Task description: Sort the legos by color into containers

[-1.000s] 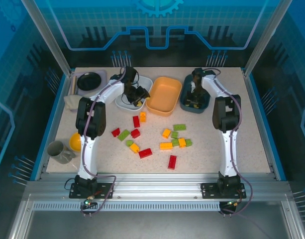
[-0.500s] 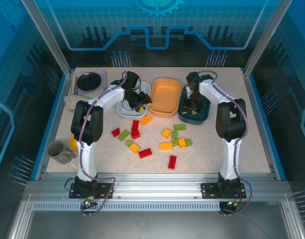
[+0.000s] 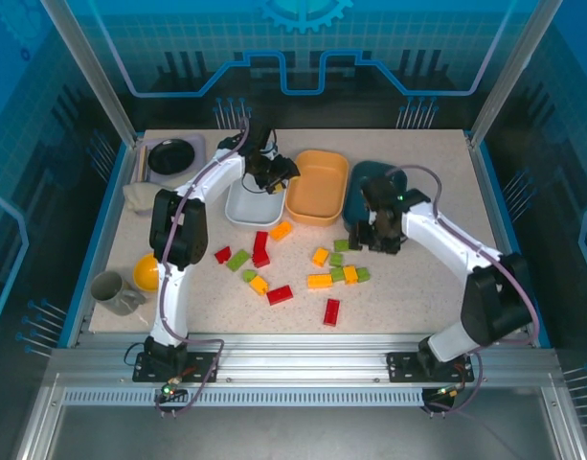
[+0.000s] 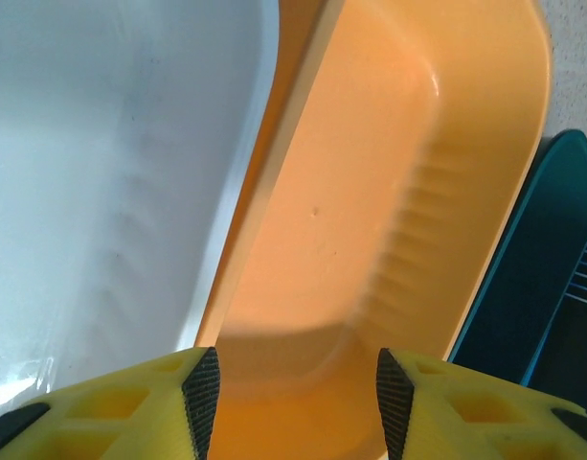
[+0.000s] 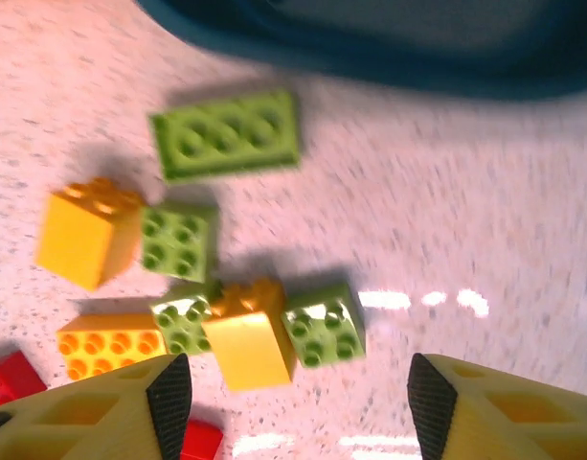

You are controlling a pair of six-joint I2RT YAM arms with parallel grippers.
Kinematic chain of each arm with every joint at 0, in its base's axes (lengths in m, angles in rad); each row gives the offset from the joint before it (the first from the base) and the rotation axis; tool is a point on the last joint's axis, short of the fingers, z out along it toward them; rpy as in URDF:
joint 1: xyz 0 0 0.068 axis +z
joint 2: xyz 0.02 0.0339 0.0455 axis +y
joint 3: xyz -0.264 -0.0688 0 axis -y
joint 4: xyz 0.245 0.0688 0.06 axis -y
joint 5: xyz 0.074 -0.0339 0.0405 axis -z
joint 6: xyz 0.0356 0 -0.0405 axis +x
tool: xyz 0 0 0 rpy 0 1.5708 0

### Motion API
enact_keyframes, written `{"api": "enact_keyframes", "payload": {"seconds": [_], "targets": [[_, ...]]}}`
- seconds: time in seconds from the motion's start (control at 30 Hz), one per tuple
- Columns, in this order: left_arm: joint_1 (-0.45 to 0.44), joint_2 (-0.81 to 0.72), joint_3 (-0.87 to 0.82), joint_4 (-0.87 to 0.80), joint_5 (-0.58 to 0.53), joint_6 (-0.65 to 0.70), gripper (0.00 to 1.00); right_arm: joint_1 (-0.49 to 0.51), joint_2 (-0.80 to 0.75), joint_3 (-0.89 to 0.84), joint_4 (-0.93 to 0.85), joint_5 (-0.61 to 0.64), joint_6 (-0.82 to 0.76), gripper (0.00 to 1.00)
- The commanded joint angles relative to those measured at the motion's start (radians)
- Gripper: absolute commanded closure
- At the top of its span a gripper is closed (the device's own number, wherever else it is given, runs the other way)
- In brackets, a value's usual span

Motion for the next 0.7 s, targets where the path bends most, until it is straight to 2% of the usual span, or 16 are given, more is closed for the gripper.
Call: {"api": "enact_keyframes", "payload": {"seconds": [0.0,0.1,0.23,0.4,0.67], "targets": [[-0.005,-0.055,0.009,-0.062,-0.05,0.029,0.49,-0.004,-0.142,-0.116,0.047,0.027,0.298,0.33],[-0.022,-0.184,-0.125,0.015,-0.068,0.013,0.45,-0.004,-0.219,-0.2,0.105,0.02,0.476,0.32],[-0.077,-0.379,-0.333,0.122,-0.075,0.014,0.38,-0.026,-0.2,-0.284,0.189,-0.04,0.645,0.32],[-0.159,-0.645,-0.628,0.283,-0.095,-0.012,0.27,-0.057,-0.132,-0.294,0.24,-0.101,0.759,0.3],[-0.306,-0.935,-0.92,0.334,-0.144,-0.08,0.24,-0.067,-0.005,-0.294,0.334,-0.188,0.878,0.38]]}}
